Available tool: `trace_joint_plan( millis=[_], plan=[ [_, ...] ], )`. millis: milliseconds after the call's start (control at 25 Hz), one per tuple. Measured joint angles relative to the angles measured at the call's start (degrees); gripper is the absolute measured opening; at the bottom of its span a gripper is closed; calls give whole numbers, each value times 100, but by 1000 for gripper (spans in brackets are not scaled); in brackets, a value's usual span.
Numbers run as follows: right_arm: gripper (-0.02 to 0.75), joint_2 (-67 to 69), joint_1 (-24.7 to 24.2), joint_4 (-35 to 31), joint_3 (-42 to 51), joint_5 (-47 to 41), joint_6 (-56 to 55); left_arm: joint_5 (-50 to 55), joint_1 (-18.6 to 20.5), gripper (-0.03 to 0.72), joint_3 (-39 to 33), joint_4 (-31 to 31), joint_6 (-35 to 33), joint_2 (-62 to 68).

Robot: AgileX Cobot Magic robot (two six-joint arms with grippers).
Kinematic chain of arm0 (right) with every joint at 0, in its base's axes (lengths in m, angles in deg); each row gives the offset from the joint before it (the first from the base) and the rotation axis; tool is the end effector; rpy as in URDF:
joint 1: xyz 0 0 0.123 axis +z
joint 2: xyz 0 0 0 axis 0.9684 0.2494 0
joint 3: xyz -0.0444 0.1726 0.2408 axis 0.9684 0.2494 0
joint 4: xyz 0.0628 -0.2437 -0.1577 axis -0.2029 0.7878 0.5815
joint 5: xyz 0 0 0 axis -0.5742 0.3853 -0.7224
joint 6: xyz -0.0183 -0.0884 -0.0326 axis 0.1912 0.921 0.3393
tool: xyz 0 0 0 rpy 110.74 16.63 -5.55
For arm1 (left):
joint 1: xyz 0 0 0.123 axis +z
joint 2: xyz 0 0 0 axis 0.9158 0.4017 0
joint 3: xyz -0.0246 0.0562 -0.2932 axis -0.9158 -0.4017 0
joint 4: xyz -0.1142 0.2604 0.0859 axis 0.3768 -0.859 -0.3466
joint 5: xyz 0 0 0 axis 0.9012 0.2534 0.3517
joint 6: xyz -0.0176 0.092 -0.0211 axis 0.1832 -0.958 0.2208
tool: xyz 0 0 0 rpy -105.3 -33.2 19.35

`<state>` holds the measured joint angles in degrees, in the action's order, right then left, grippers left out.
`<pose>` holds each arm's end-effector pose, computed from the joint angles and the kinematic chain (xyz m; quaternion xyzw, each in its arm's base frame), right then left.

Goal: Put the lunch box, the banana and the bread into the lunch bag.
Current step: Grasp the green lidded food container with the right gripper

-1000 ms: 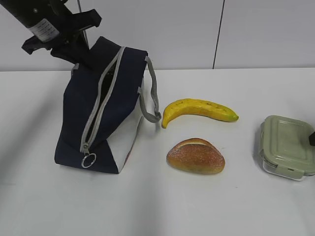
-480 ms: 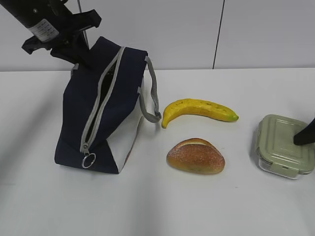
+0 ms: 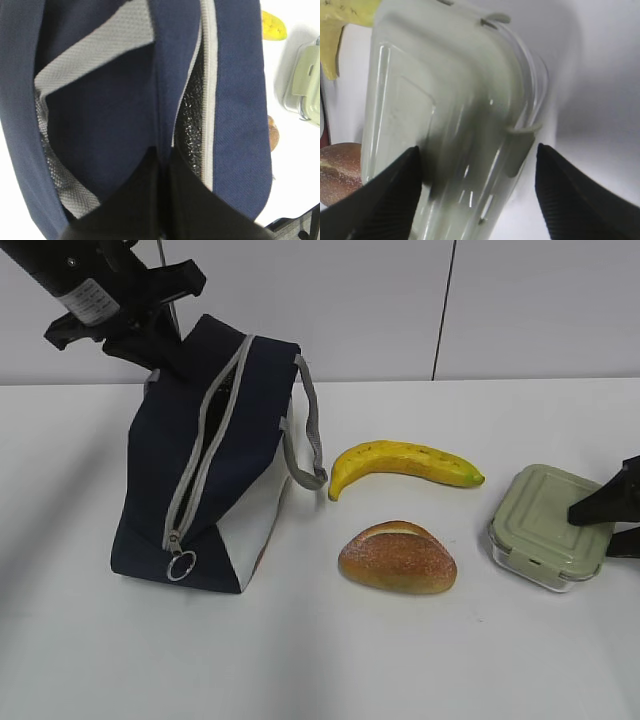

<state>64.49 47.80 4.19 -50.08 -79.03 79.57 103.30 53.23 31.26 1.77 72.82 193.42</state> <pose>0.3428 -0.1083 0.1010 0.1075 0.9272 0.3140 0.1737 0.4372 -0.1384 0.3164 0.1013 0.9598 -0.2138 0.1507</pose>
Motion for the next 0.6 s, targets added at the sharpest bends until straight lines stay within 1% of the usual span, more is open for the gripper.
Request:
trace_joint_plan(
  millis=[240, 600],
  plan=[
    [513, 33, 0, -348, 121, 0, 47, 0, 0, 0, 0, 0, -4, 0],
    [513, 37, 0, -604, 215, -14, 47, 0, 0, 0, 0, -6, -4, 0]
  ],
)
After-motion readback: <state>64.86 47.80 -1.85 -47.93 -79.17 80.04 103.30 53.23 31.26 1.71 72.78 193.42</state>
